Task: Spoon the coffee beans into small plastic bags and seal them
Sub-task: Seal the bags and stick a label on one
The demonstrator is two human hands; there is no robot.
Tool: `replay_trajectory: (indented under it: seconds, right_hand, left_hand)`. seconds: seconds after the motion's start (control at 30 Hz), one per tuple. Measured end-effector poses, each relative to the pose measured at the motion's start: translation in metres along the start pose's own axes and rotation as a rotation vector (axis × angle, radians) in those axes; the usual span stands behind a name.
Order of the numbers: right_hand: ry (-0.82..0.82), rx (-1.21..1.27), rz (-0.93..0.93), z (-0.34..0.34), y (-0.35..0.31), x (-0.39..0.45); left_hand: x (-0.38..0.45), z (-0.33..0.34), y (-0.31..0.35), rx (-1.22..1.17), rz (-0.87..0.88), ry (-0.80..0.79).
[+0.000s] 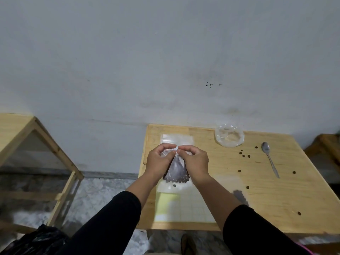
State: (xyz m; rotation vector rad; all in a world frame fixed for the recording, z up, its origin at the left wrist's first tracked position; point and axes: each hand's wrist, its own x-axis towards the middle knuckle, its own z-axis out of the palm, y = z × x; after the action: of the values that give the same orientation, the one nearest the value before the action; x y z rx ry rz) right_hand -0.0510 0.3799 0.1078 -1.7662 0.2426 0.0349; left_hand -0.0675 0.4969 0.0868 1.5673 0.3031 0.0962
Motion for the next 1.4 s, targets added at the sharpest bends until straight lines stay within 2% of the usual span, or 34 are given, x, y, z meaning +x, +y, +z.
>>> replay_trajectory:
  seconds: [0.57,0.8,0.93,1.17,1.4]
  right_hand:
    - [0.078,-0.039,-0.014,0.021,0.017,-0.015]
    - [-0.051,-0.077,-0.050,0.017,0.026,0.005]
    - [-0.042,-0.085,0.000,0.013,0.029,0.027]
    - [0.031,-0.221,0.068,0.012,0.043,0.093]
    - [-0.032,-0.355,0.100,0.017,0.068,0.132]
  left_hand:
    - [-0.007,-0.026,-0.010,0.074,-0.018,-0.037]
    - [0.026,-0.021,-0.014,0.062,-0.059,0.084]
    - [0.052,-0.011,-0.015,0.084,-0.058,0.108]
    - [0.087,0.010,-0.037,0.327,-0.049,0.050]
    - [0.109,0.023,-0.064,0.446,-0.155,0.131]
